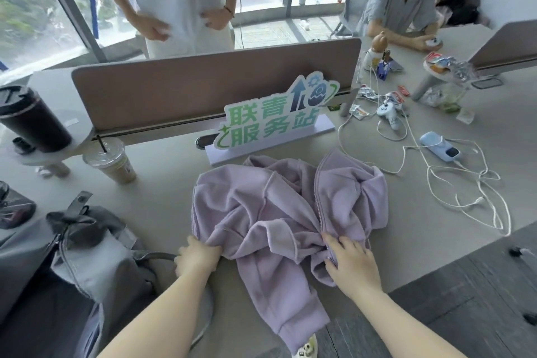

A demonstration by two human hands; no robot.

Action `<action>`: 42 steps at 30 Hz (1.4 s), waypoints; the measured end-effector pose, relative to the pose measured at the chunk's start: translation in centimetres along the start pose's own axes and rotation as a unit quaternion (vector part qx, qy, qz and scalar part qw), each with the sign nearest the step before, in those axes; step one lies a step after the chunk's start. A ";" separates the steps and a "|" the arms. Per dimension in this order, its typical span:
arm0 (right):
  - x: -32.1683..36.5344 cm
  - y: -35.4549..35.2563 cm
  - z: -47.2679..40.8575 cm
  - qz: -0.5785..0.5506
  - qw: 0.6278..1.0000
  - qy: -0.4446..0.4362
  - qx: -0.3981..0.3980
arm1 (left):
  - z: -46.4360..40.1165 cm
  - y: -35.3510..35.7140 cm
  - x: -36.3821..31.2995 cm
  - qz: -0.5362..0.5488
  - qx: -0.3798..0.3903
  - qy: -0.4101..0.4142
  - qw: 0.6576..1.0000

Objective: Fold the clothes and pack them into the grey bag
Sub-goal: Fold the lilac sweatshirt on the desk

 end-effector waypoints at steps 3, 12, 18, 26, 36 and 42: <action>0.2 0.6 0.1 -0.022 1.000 -0.002 0.018 | 0.0 0.9 0.4 0.060 0.009 -0.012 0.998; -0.3 -0.5 0.3 -0.086 0.996 0.006 -0.026 | -0.4 2.0 0.9 0.258 0.038 -0.047 0.964; -1.1 -1.3 -0.2 -0.087 0.995 0.012 -0.037 | -0.8 0.0 -1.3 0.305 0.024 -0.004 0.952; -1.2 -0.1 0.4 -0.038 0.995 -0.018 -0.085 | -0.8 3.0 0.5 0.307 0.073 -0.082 0.945; -1.9 0.6 -0.4 -0.022 0.993 -0.022 -0.115 | -3.3 -2.5 -0.8 0.235 -0.061 -0.012 0.970; -1.5 -0.3 -0.3 -0.103 0.987 -0.051 -0.110 | 5.4 -12.6 -11.0 0.237 -0.290 0.221 0.901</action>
Point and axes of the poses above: each hand's wrist, its own z-axis away from the middle knuckle, its own y-axis out of the palm, x = y × z, the point moved 10 cm from there along -z, towards the middle knuckle, and after that the axes turned 8 degrees about z, right-handed, at the moved point
